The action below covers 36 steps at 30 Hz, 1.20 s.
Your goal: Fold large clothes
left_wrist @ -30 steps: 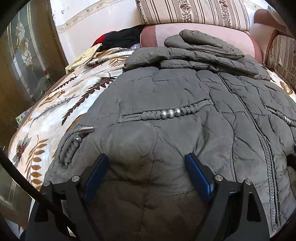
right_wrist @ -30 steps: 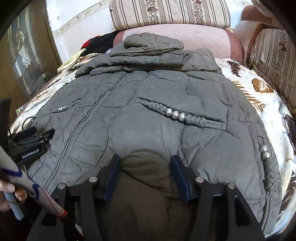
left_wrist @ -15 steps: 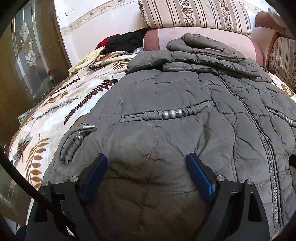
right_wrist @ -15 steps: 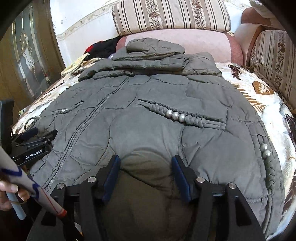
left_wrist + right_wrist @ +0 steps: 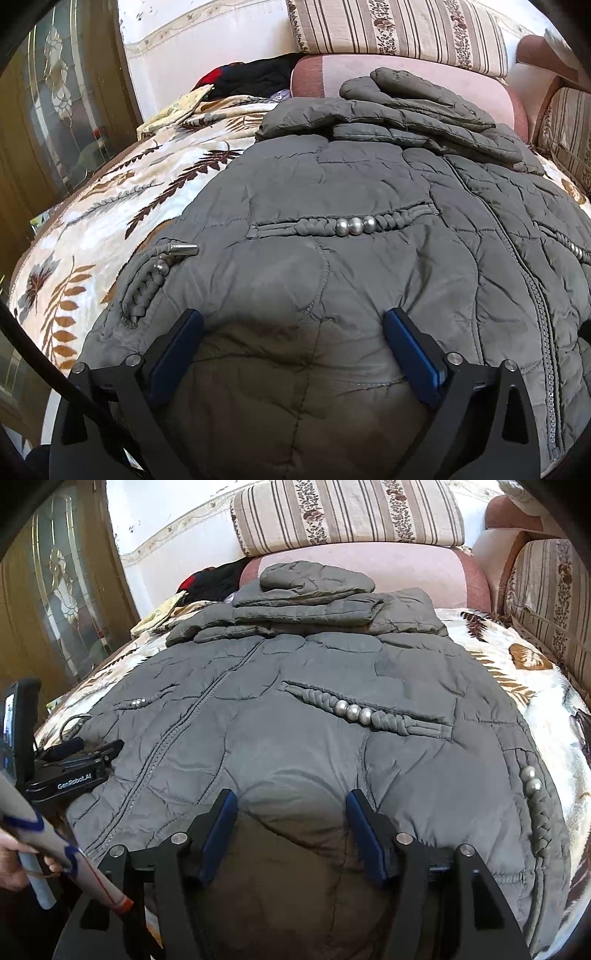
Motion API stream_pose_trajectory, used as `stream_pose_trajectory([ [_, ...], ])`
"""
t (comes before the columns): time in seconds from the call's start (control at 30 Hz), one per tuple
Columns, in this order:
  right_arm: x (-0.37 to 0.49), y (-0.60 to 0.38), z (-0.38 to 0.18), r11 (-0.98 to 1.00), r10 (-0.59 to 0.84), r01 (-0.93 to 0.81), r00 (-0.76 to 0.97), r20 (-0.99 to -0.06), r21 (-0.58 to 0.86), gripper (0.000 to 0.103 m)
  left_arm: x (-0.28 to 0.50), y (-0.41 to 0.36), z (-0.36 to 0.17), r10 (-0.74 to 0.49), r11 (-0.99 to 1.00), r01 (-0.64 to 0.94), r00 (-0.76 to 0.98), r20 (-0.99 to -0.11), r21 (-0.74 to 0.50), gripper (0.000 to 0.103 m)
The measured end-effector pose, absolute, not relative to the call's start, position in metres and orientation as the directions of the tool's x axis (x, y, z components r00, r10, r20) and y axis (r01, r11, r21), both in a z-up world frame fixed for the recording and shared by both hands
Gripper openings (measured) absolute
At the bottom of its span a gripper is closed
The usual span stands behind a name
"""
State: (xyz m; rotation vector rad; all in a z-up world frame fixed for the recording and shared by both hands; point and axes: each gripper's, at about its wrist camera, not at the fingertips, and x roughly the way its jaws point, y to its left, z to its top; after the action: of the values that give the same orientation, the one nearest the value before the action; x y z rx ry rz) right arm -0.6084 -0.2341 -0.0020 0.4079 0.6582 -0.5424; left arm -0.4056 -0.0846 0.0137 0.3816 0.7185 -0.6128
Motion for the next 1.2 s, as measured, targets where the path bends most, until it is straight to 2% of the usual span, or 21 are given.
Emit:
stream_pose_trajectory([
  [0.1, -0.614, -0.233, 0.002, 0.789, -0.330, 0.583, 0.667, -0.668, 0.194, 0.067, -0.405, -0.084, 0.013, -0.390, 0.765, 0.635, 0.591, -0.706, 0.109, 0.103],
  [0.2, -0.631, -0.232, 0.014, 0.789, -0.309, 0.562, 0.712, -0.631, 0.248, 0.068, -0.405, -0.083, 0.013, -0.393, 0.771, 0.629, 0.594, -0.702, 0.101, 0.103],
  [0.4, -0.711, -0.263, 0.036, 0.629, -0.437, 0.667, 0.727, -0.529, 0.398, 0.067, -0.407, -0.083, 0.014, -0.387, 0.778, 0.620, 0.604, -0.697, 0.106, 0.103],
  [0.43, -0.728, -0.271, 0.036, 0.580, -0.468, 0.700, 0.705, -0.532, 0.417, 0.066, -0.407, -0.083, 0.014, -0.386, 0.778, 0.619, 0.606, -0.695, 0.107, 0.103],
  [0.5, -0.756, -0.282, 0.032, 0.484, -0.526, 0.764, 0.644, -0.555, 0.427, 0.054, -0.407, -0.083, 0.014, -0.385, 0.778, 0.618, 0.607, -0.695, 0.108, 0.103],
  [0.53, -0.767, -0.288, 0.027, 0.441, -0.533, 0.776, 0.630, -0.564, 0.450, 0.054, -0.407, -0.083, 0.014, -0.386, 0.778, 0.619, 0.607, -0.695, 0.108, 0.103],
  [0.63, -0.784, -0.305, 0.004, 0.337, -0.444, 0.730, 0.680, -0.584, 0.594, 0.051, -0.407, -0.083, 0.014, -0.387, 0.777, 0.620, 0.605, -0.696, 0.106, 0.103],
  [0.77, -0.771, -0.302, -0.008, 0.343, -0.332, 0.656, 0.754, -0.567, 0.672, 0.048, -0.407, -0.080, 0.019, -0.397, 0.766, 0.635, 0.592, -0.702, 0.102, 0.103],
  [0.9, -0.755, -0.280, -0.016, 0.365, -0.248, 0.635, 0.771, -0.587, 0.680, 0.049, -0.405, -0.064, 0.037, -0.441, 0.753, 0.655, 0.563, -0.699, 0.053, 0.103],
  [1.0, -0.749, -0.267, -0.025, 0.362, -0.177, 0.599, 0.797, -0.578, 0.715, 0.049, -0.395, -0.037, 0.053, -0.457, 0.794, 0.608, 0.577, -0.677, -0.018, 0.103],
  [1.2, -0.740, -0.262, -0.016, 0.412, -0.226, 0.612, 0.786, -0.575, 0.675, 0.049, -0.347, 0.019, 0.067, -0.410, 0.889, 0.432, 0.609, -0.679, -0.150, 0.103],
])
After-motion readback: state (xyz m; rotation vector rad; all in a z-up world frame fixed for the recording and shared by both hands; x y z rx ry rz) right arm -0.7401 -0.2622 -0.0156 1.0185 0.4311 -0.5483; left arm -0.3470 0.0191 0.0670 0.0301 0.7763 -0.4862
